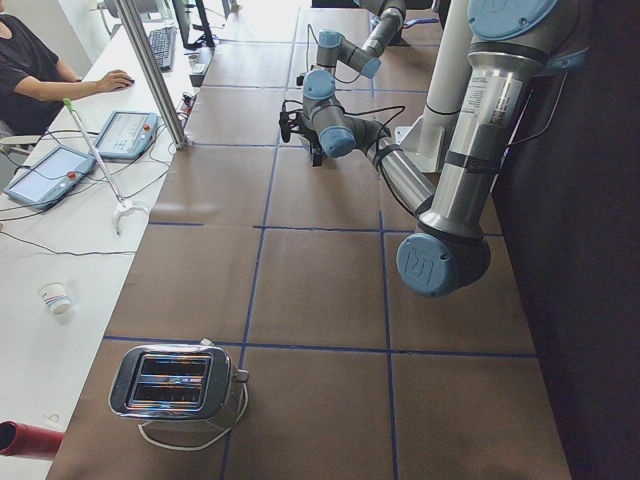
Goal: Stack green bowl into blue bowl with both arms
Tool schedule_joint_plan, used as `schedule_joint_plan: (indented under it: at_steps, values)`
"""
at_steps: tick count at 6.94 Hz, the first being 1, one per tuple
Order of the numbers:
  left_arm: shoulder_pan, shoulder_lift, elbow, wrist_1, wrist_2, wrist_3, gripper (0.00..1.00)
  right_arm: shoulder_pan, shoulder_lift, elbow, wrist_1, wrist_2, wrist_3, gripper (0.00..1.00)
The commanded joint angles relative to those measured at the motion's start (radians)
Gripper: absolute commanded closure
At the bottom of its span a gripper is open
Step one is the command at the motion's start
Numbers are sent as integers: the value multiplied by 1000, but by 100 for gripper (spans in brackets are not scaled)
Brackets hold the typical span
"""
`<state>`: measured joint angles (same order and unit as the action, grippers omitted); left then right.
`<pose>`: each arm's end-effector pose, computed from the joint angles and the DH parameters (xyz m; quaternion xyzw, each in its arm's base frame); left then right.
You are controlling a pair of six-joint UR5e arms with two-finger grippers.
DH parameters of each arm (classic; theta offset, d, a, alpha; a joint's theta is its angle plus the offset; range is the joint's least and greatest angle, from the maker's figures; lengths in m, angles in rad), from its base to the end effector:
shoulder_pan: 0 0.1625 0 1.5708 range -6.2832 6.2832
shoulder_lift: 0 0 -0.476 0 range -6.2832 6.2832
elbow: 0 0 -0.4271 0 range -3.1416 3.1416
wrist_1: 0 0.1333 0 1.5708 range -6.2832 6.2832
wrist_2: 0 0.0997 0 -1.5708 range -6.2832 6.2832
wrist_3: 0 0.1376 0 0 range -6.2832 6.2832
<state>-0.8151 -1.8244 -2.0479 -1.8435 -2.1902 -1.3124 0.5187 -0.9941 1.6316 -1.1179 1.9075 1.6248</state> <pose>0.3627 -0.4628 0.3144 0.0046 0.5303 -0.0885 0.8432 -0.6200 -0.4550 0.2789 -0.0217 -0.5305 0.1547 0.8332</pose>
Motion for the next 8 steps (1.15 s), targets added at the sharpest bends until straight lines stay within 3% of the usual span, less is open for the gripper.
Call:
schedule_joint_plan:
  at_steps: [1,2,3,4,5,8]
  values:
    - [1,-1,2,1,1,1,0,7,-15,31,1,-2,0,0]
    - [-1,0,0,1,1,2,0,41,-52,90,0,13,-2,0]
    - [-7,7,0,7,3,13,0,73,-180,208,0,34,-9,0]
    - [-24,54,-3,6,3,66,0,196,-258,249,-2,148,-31,0]
    - [-64,156,-15,4,-6,235,0,324,-340,254,0,262,-159,0]
    - [-343,431,-14,13,-121,838,0,658,-666,240,-5,448,-906,0]
